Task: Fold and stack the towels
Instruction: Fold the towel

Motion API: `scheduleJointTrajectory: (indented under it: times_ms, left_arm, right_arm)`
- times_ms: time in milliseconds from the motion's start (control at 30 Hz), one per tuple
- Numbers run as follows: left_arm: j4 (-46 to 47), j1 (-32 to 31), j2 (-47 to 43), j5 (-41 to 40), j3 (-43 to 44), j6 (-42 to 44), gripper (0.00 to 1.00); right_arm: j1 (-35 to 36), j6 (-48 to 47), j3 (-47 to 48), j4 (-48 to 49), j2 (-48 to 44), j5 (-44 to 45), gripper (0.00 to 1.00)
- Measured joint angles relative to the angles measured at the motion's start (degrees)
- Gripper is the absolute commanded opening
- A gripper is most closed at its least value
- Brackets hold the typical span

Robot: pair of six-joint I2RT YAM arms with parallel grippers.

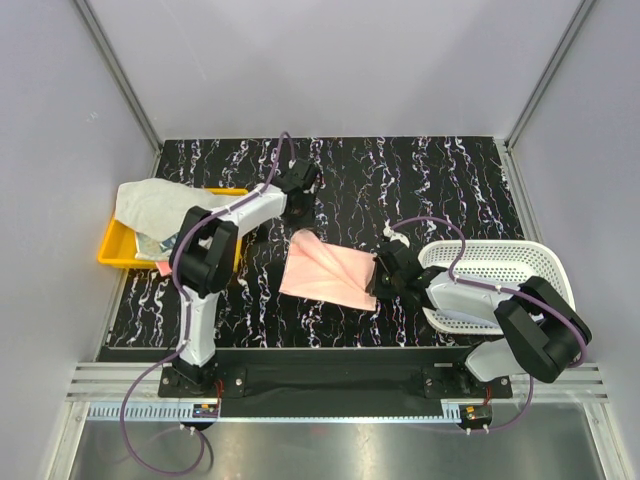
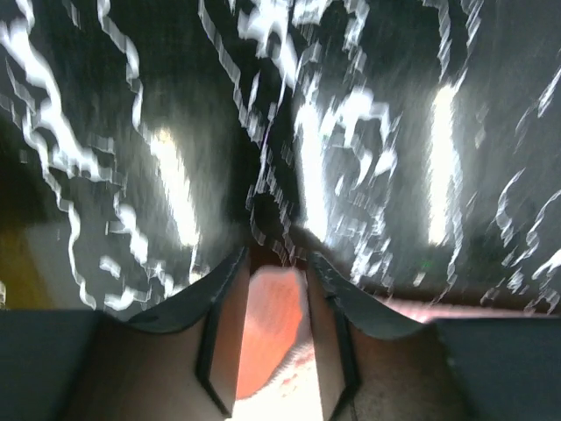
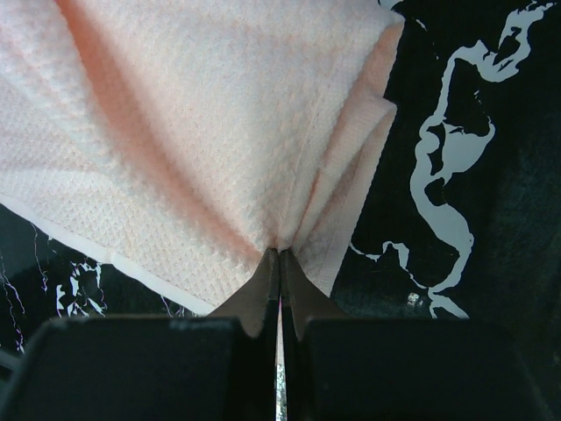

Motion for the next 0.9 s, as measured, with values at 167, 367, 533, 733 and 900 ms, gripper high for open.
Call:
scheduleJointTrajectory:
  times_ms: [167, 367, 533, 733, 900]
  left_arm:
    - [1.29, -0.42, -6.56, -0.07, -8.48, 0.02, 0.35]
    - [5.25, -0.42, -16.59, 0.26, -18.97, -0.48, 0.35]
    - [8.09, -0.42, -23.67, 0.39, -27.08, -1.09, 0.35]
    - [11.65, -0.46, -26.77, 1.22, -33.77, -1.62, 0.31]
    - [14.62, -0.46, -26.84, 2.05, -40.04, -2.34, 0.28]
  right_arm:
    - [0.00, 0.00, 0.00, 0.00, 0.00, 0.00, 0.00]
    - [0.00, 0.02, 0.00, 0.02, 0.00, 0.04, 0.00]
    - [0.00, 0.04, 0.00, 0.04, 0.00, 0.39, 0.00]
    - [0.00, 0.09, 0.00, -0.39, -1.01, 1.22, 0.12]
    - [0.02, 0.39, 0.00, -1.95, -5.09, 2.03, 0.21]
